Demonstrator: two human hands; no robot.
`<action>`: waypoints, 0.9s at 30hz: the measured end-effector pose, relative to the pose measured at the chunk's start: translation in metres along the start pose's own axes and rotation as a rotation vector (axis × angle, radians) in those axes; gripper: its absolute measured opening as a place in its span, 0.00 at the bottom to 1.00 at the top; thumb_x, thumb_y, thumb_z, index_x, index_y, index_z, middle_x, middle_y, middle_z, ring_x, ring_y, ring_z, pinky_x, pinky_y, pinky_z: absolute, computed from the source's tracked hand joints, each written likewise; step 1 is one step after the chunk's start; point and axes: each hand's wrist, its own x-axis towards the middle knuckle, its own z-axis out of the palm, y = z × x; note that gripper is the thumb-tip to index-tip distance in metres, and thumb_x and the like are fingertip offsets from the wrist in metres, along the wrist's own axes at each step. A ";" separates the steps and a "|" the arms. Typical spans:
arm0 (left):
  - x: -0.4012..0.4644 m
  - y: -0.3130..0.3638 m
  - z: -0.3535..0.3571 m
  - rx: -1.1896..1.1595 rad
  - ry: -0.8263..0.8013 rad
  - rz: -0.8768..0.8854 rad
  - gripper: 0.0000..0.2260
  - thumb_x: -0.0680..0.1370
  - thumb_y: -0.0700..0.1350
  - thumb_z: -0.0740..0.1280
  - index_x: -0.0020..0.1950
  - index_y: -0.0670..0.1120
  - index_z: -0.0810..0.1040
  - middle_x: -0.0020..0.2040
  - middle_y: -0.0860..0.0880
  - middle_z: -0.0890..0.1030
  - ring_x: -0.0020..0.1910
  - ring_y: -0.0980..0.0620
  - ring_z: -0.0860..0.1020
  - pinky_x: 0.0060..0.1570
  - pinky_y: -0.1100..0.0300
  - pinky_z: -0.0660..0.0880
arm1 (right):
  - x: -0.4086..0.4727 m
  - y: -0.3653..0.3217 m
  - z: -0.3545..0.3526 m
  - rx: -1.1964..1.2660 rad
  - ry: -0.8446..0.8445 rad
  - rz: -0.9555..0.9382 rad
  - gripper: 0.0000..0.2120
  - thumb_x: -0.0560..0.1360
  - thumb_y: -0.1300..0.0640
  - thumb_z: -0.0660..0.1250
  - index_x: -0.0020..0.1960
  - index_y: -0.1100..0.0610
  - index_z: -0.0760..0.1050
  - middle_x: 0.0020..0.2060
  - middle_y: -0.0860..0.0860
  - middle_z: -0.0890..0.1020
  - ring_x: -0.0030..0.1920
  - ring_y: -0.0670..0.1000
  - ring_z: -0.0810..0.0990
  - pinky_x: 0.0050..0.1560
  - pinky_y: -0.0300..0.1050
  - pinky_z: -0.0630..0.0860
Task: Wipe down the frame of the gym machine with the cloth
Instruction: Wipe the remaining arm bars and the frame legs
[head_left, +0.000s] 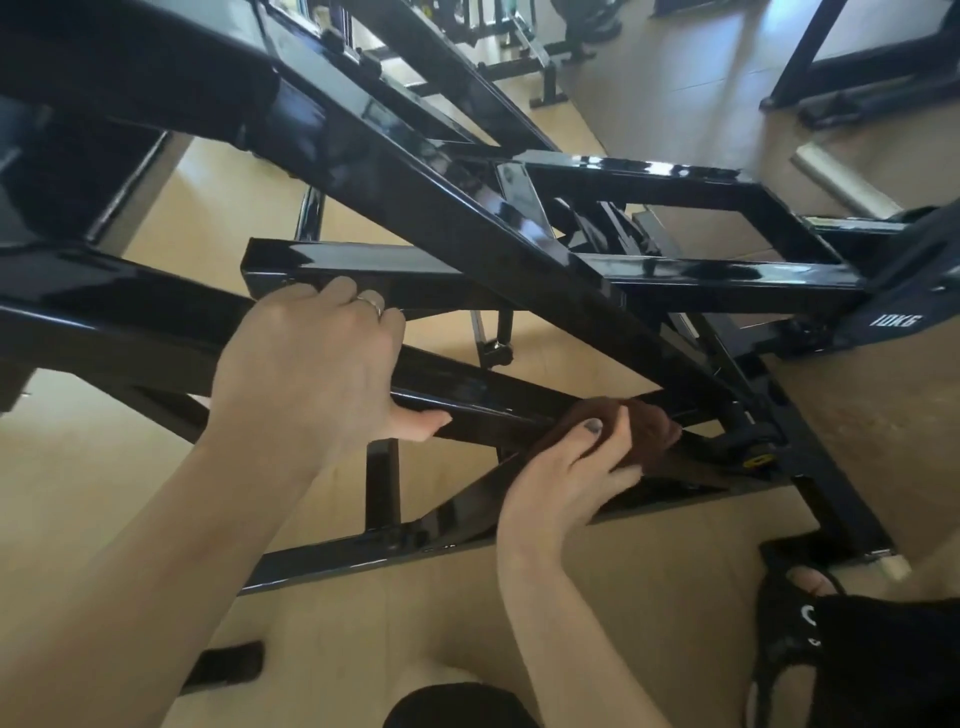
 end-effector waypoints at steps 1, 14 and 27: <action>0.001 0.000 0.000 0.001 0.014 -0.003 0.37 0.71 0.79 0.46 0.50 0.50 0.77 0.47 0.52 0.79 0.51 0.52 0.78 0.47 0.58 0.73 | -0.017 -0.003 0.003 -0.049 -0.044 -0.102 0.20 0.86 0.47 0.53 0.78 0.43 0.63 0.78 0.49 0.57 0.69 0.48 0.69 0.61 0.45 0.77; 0.000 0.001 -0.001 -0.043 0.029 0.031 0.37 0.71 0.79 0.47 0.48 0.50 0.79 0.45 0.52 0.80 0.48 0.52 0.79 0.42 0.59 0.70 | 0.037 0.031 -0.031 -0.281 -0.312 -0.542 0.19 0.84 0.42 0.54 0.71 0.45 0.70 0.71 0.48 0.68 0.65 0.50 0.73 0.64 0.59 0.77; 0.004 -0.002 0.006 -0.122 0.011 0.013 0.31 0.70 0.77 0.58 0.40 0.48 0.67 0.37 0.50 0.71 0.40 0.48 0.76 0.37 0.55 0.68 | 0.012 -0.045 -0.011 -0.340 -0.506 -0.739 0.15 0.84 0.42 0.57 0.60 0.46 0.79 0.55 0.45 0.79 0.52 0.47 0.77 0.53 0.47 0.79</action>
